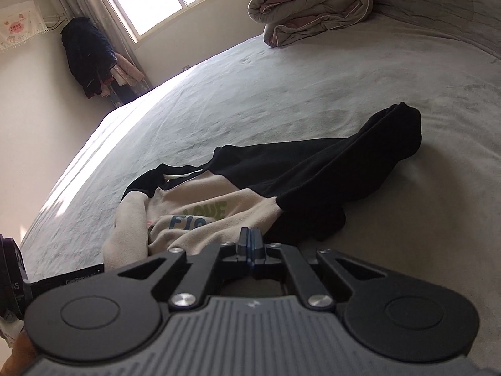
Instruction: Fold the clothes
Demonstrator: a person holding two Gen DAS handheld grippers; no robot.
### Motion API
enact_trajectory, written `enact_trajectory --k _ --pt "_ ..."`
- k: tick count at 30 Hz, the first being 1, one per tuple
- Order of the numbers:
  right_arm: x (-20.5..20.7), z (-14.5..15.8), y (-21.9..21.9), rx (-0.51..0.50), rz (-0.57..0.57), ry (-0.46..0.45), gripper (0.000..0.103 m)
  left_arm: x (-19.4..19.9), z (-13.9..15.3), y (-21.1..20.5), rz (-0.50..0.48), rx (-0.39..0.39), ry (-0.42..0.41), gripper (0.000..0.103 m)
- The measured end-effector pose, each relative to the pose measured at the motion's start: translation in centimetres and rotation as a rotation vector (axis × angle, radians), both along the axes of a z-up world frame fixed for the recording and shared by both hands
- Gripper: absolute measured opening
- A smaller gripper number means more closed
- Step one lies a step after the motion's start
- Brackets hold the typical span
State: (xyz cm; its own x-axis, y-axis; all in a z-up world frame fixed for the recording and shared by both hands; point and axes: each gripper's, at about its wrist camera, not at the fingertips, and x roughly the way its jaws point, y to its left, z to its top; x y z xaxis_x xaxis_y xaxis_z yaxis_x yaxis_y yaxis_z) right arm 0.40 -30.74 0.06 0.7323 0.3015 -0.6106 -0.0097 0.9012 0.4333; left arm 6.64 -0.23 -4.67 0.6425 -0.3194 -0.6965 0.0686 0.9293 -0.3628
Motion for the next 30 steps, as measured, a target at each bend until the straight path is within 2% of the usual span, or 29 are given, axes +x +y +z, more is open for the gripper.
enact_trajectory --k 1,2,3,5,8,10,11,12,17,18,19,20,21,25,27,30 --pt "-0.1 0.0 -0.1 0.005 0.007 0.003 0.001 0.2 -0.3 0.1 0.018 -0.029 0.009 0.073" --pt "-0.3 0.0 -0.1 0.017 0.022 0.005 0.007 0.2 -0.3 0.1 0.03 -0.045 0.006 0.072" --pt "-0.5 0.1 0.0 0.038 0.045 0.007 0.013 0.2 -0.2 -0.2 0.031 -0.057 -0.002 0.067" --pt "-0.7 0.3 0.4 0.071 0.092 0.005 0.014 0.2 0.2 -0.7 0.025 -0.085 -0.009 0.051" --pt "-0.8 0.8 1.5 0.095 0.16 -0.008 0.017 0.3 1.2 -2.1 0.003 -0.103 -0.024 0.048" --pt "-0.9 1.1 2.3 0.112 0.198 -0.017 0.038 0.5 1.8 -3.0 -0.023 -0.09 -0.034 0.048" --pt "-0.8 1.2 2.8 0.122 0.21 -0.021 0.061 0.6 2.0 -3.3 -0.032 -0.087 -0.036 0.048" --pt "-0.8 1.4 3.2 0.133 0.223 -0.025 0.068 0.6 2.2 -3.5 -0.039 -0.085 -0.036 0.048" --pt "-0.1 0.9 5.7 0.095 0.273 -0.013 0.068 1.1 3.0 -4.3 -0.075 -0.105 -0.032 0.048" --pt "0.1 0.6 6.2 0.08 0.274 0.0 0.063 1.1 3.1 -4.3 -0.083 -0.113 -0.031 0.048" --pt "0.3 0.3 6.5 0.064 0.279 0.006 0.053 1.1 3.1 -4.3 -0.09 -0.119 -0.031 0.048" --pt "0.5 0.0 6.7 0.043 0.283 0.013 0.017 1.1 3.2 -4.3 -0.094 -0.119 -0.032 0.049" --pt "0.6 -0.2 6.5 0.026 0.27 0.016 0.006 1.2 3.3 -4.2 -0.098 -0.117 -0.033 0.049" --pt "1.0 -0.5 3.9 -0.001 0.154 0.013 0.005 0.8 3.7 -3.4 -0.113 -0.12 -0.041 0.054" --pt "1.3 -1.0 1.9 0.025 0.086 0.042 0.005 0.6 3.9 -2.8 -0.101 -0.119 -0.051 0.067" --pt "1.7 -2.0 -0.8 0.06 0.0 0.093 0.005 0.9 4.0 -2.0 -0.054 -0.112 -0.06 0.07"
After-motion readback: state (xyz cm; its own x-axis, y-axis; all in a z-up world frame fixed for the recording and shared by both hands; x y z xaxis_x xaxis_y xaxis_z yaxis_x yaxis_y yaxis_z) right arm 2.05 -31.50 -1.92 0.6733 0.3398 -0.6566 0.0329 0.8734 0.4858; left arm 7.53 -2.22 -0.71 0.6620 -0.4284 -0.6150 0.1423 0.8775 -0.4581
